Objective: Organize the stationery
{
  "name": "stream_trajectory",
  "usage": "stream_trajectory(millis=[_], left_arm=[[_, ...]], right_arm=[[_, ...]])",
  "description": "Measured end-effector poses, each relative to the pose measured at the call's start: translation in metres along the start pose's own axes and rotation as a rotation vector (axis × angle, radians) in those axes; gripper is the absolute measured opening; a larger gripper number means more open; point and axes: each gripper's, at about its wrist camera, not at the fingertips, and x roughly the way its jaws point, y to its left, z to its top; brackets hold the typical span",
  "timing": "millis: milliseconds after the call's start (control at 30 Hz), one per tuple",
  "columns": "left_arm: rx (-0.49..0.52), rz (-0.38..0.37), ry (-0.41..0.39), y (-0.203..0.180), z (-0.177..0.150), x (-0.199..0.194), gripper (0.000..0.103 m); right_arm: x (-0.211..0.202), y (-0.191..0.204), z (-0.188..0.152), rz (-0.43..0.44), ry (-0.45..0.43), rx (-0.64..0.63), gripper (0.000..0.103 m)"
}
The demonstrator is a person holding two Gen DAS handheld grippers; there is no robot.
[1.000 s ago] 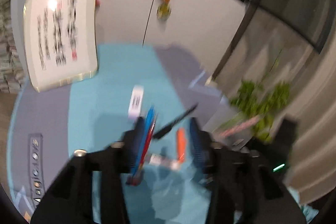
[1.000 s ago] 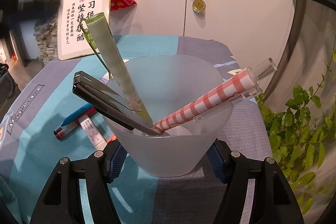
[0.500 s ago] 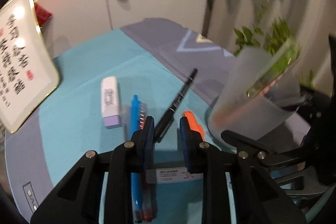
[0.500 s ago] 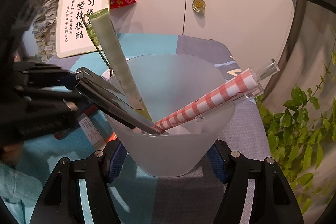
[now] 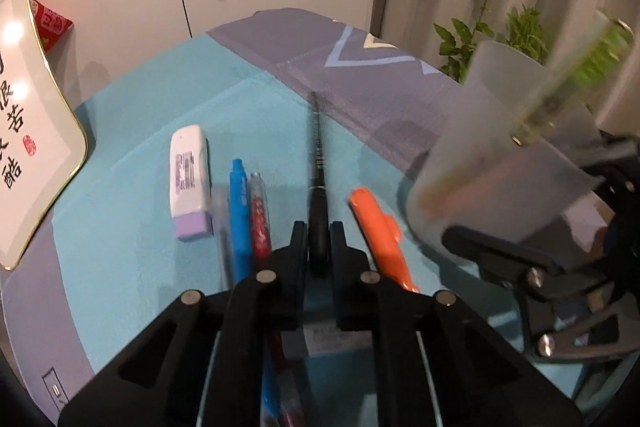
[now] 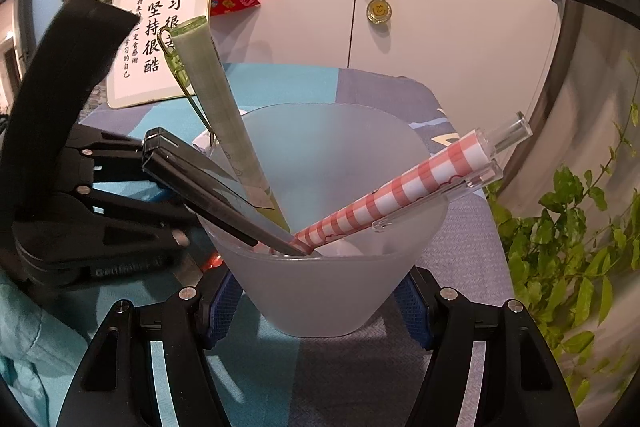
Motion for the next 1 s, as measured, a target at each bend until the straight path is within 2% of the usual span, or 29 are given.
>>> stream_trajectory(millis=[133, 367, 467, 700, 933, 1000], left_arm=[[-0.013, 0.000, -0.049, -0.008, -0.007, -0.021, 0.008], [-0.073, -0.028, -0.234, -0.012, 0.004, -0.094, 0.008], [-0.097, -0.049, -0.290, -0.011, 0.013, -0.119, 0.008], [-0.121, -0.061, -0.333, -0.016, 0.025, -0.147, 0.008], [-0.123, -0.057, -0.466, -0.024, 0.033, -0.189, 0.008], [-0.119, -0.088, -0.473, -0.024, 0.037, -0.196, 0.008]], right_arm=[[0.000, 0.001, 0.000, -0.003, -0.001, -0.003, 0.070], [0.000, 0.001, 0.000, -0.003, -0.001, -0.003, 0.070], [0.000, 0.000, -0.001, -0.005, 0.000, -0.005, 0.070], [0.000, -0.001, -0.002, -0.004, 0.000, -0.005, 0.070], [0.001, -0.001, -0.001, -0.003, 0.000, -0.004, 0.070], [0.000, 0.000, -0.001, -0.004, 0.000, -0.004, 0.070]])
